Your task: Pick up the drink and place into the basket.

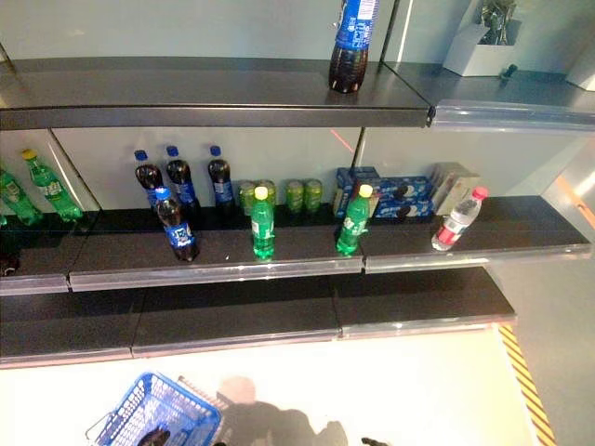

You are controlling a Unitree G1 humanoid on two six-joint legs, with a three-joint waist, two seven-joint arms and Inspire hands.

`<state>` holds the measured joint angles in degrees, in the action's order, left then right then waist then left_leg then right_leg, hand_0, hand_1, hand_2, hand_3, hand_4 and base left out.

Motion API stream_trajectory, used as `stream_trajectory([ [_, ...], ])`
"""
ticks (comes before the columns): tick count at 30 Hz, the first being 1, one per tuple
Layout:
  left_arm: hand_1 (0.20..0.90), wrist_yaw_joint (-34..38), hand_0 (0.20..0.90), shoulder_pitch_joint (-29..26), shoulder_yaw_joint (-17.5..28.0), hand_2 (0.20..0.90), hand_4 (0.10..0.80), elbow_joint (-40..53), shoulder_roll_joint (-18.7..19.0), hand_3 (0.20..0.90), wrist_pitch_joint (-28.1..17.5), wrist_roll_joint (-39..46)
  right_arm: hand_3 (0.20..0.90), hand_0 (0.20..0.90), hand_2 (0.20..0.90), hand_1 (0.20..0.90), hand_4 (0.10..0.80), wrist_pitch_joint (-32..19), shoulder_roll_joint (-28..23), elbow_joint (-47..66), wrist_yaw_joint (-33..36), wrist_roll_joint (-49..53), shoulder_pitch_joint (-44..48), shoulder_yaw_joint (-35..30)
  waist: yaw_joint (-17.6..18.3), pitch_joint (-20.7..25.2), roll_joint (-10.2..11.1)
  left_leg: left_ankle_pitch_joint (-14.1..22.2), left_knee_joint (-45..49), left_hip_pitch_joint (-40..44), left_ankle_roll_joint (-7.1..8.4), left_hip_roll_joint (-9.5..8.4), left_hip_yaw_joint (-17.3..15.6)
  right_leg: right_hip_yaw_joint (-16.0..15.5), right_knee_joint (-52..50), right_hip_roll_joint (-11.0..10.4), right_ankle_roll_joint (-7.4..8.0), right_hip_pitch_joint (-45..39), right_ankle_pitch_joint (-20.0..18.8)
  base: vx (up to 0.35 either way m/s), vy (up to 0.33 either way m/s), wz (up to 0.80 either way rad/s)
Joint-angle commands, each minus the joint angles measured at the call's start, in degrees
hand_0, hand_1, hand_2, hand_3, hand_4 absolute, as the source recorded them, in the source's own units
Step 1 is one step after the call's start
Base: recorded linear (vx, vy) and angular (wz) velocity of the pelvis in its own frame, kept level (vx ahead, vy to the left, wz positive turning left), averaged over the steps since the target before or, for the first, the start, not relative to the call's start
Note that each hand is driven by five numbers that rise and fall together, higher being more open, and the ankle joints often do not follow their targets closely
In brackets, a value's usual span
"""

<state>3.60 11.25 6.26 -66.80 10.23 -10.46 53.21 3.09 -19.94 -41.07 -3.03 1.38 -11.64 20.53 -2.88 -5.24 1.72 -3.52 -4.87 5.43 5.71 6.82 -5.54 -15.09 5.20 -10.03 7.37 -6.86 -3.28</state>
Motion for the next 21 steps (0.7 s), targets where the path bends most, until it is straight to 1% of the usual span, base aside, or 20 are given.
stream_trajectory([
  [1, 0.3, -2.48, 0.3, -4.55, -2.34, 0.3, 0.1, 7.3, 0.54, 0.2, -3.3, -2.31, 0.9, 0.9, 0.9, 0.9, 0.8, -0.96, 0.38, 19.18, -3.99, 0.98, 4.8, 3.62, -0.12, -0.43, 0.0, -1.4, -0.13, -0.31, -0.98, 0.23, 0.94, 0.75, -1.8, -2.66, 0.57, 0.09, -2.48, 0.011, 0.039, 0.01],
  [2, 0.3, -2.38, 0.3, -3.73, -2.45, 0.3, 0.1, 7.98, 0.64, 0.2, -3.23, -2.2, 0.9, 0.9, 0.9, 0.9, 0.8, -2.7, -1.1, 23.98, -4.78, 1.61, 4.46, 3.4, -0.02, -0.23, 0.19, -1.16, -0.13, -0.25, -1.15, 0.19, 0.59, 0.79, -1.53, -2.82, 0.74, 0.1, -2.63, 0.0, 0.0, 0.0],
  [4, 0.3, -2.42, 0.3, -2.65, -2.84, 0.3, 0.1, 8.62, 0.44, 0.2, -3.43, -2.27, 0.9, 0.9, 0.9, 0.9, 0.8, -3.72, -3.56, 32.76, -5.79, 2.88, 4.84, 2.28, 0.15, 0.22, 0.47, -0.76, -0.13, -0.09, -1.39, 0.27, 0.04, 0.94, -1.37, -3.02, 0.93, 0.22, -2.69, 0.013, 0.02, 0.03],
  [7, 0.3, -2.53, 0.3, -1.95, -3.03, 0.3, 0.1, 8.54, -0.38, 0.2, -3.95, -2.33, 0.9, 0.9, 0.9, 0.9, 0.8, -7.44, -5.6, 40.19, -4.86, 5.28, 6.25, -0.11, 0.19, 0.9, 0.74, -0.38, -0.13, 0.05, -1.5, 0.47, -0.34, 1.02, -1.15, -3.1, 1.05, 0.32, -2.78, 0.01, 0.008, 0.02],
  [9, 0.3, -2.1, 0.3, -1.55, -2.92, 0.3, 0.1, 8.82, -1.26, 0.2, -4.08, -2.83, 0.9, 0.9, 0.9, 0.9, 0.8, -8.22, -5.8, 43.92, -3.69, 6.53, 7.66, -2.63, 0.01, 1.26, 0.89, -0.15, -0.13, 0.38, -1.45, 0.6, -0.75, 0.88, -0.93, -3.25, 1.17, 0.16, -2.84, 0.019, 0.015, 0.0],
  [12, 0.3, -1.65, 0.3, -1.03, -2.63, 0.3, 0.1, 8.68, -2.33, 0.2, -3.96, -3.35, 0.9, 0.9, 0.9, 0.9, 0.8, -9.16, -5.6, 47.41, -0.64, 8.65, 9.53, -5.49, -0.45, 1.6, 0.92, 0.09, -0.08, 0.98, -1.62, 0.51, -1.26, 0.83, -1.15, -3.89, 1.51, 0.18, -2.97, 0.057, 0.071, -0.02],
  [14, 0.3, -1.85, 0.3, -0.64, -2.38, 0.3, 0.1, 8.05, -2.76, 0.2, -4.02, -4.49, 0.9, 0.9, 0.9, 0.9, 0.8, -9.65, -5.19, 48.46, 0.93, 9.62, 10.31, -6.89, -0.77, 1.48, 0.97, 0.63, 0.75, 1.06, -2.04, 0.05, -1.21, 1.0, -2.12, -4.68, 1.87, 0.43, -2.87, 0.071, 0.113, -0.06],
  [16, 0.3, -2.34, 0.3, -0.26, -2.18, 0.3, 0.1, 7.57, -2.8, 0.2, -3.99, -6.04, 0.9, 0.9, 0.9, 0.9, 0.8, -10.07, -4.6, 49.13, 1.69, 9.9, 10.38, -7.83, -0.9, 1.21, 0.85, 1.22, 1.55, 1.0, -2.85, -0.6, -1.16, 0.72, -5.3, -5.66, 2.23, 1.22, -2.39, 0.07, 0.123, -0.11],
  [18, 0.3, -2.83, 0.3, 0.32, -2.32, 0.3, 0.1, 7.27, -2.23, 0.2, -4.32, -8.13, 0.9, 0.9, 0.9, 0.9, 0.8, -10.4, -4.35, 49.73, 2.54, 10.24, 10.22, -8.69, -0.8, 0.52, 0.72, 1.92, 3.0, 0.73, -4.03, -1.69, -0.85, 0.89, -11.9, -6.71, 2.31, 3.3, -2.48, 0.08, 0.128, -0.15],
  [19, 0.3, -2.95, 0.3, 0.42, -2.53, 0.3, 0.1, 7.29, -1.6, 0.2, -4.65, -8.8, 0.9, 0.9, 0.9, 0.9, 0.8, -10.88, -4.49, 49.89, 3.18, 10.76, 10.3, -8.93, -0.5, -0.24, 0.66, 2.35, 4.36, 0.23, -4.47, -2.2, -0.13, 1.95, -15.24, -6.77, 2.14, 5.29, -2.57, 0.041, 0.077, -0.16],
  [20, 0.3, -2.79, 0.3, 0.22, -2.77, 0.3, 0.1, 7.52, -1.2, 0.2, -4.74, -8.84, 0.9, 0.9, 0.9, 0.9, 0.8, -11.1, -4.62, 49.81, 3.77, 11.03, 10.68, -8.9, -0.33, -0.7, 0.65, 2.65, 5.52, -0.41, -4.52, -2.34, 0.16, 2.82, -16.35, -6.88, 2.0, 6.77, -2.57, -0.083, -0.008, -0.12],
  [21, 0.3, -2.18, 0.3, -1.04, -3.58, 0.3, 0.1, 8.78, -0.42, 0.2, -4.58, -8.14, 0.9, 0.9, 0.9, 0.9, 0.8, -12.12, -4.73, 49.22, 5.56, 10.71, 12.28, -8.67, -0.17, -1.98, 0.65, 3.3, 8.85, -3.19, -3.95, -2.21, 0.87, 4.46, -15.53, -6.79, 1.58, 8.92, -2.05, -0.222, -0.085, -0.09],
])
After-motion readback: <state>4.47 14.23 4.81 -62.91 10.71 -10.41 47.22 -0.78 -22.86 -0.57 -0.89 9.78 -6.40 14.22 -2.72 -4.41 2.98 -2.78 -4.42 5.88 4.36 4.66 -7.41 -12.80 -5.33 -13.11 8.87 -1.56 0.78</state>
